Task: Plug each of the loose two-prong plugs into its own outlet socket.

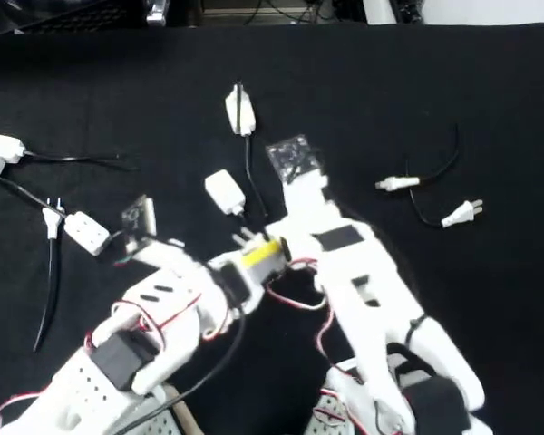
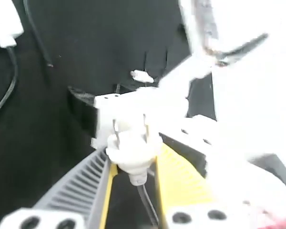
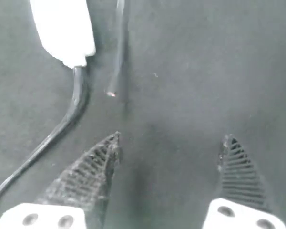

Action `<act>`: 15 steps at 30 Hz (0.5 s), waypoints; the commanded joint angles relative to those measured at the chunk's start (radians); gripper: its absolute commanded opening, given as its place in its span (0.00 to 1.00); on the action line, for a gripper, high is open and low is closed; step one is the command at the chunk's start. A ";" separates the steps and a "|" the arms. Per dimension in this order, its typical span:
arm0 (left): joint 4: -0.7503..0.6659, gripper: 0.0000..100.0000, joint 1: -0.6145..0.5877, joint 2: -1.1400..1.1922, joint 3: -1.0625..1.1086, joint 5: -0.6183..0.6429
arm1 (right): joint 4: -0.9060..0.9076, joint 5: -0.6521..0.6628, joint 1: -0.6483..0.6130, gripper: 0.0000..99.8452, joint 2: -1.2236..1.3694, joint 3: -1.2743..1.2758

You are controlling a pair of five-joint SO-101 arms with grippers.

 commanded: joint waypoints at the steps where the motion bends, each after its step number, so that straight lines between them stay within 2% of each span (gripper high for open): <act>1: -0.103 0.03 -0.024 -0.091 0.084 0.003 | 0.035 -0.025 -0.026 0.32 -0.137 0.015; 4: -0.126 0.03 -0.022 -0.112 0.117 0.003 | 0.078 -0.025 -0.026 0.31 -0.260 0.045; 10: -0.120 0.03 -0.005 -0.120 0.120 0.002 | 0.107 -0.006 -0.055 0.15 -0.437 0.101; 15: -0.118 0.03 0.021 -0.114 0.133 -0.048 | 0.110 0.048 -0.060 0.19 -0.446 0.105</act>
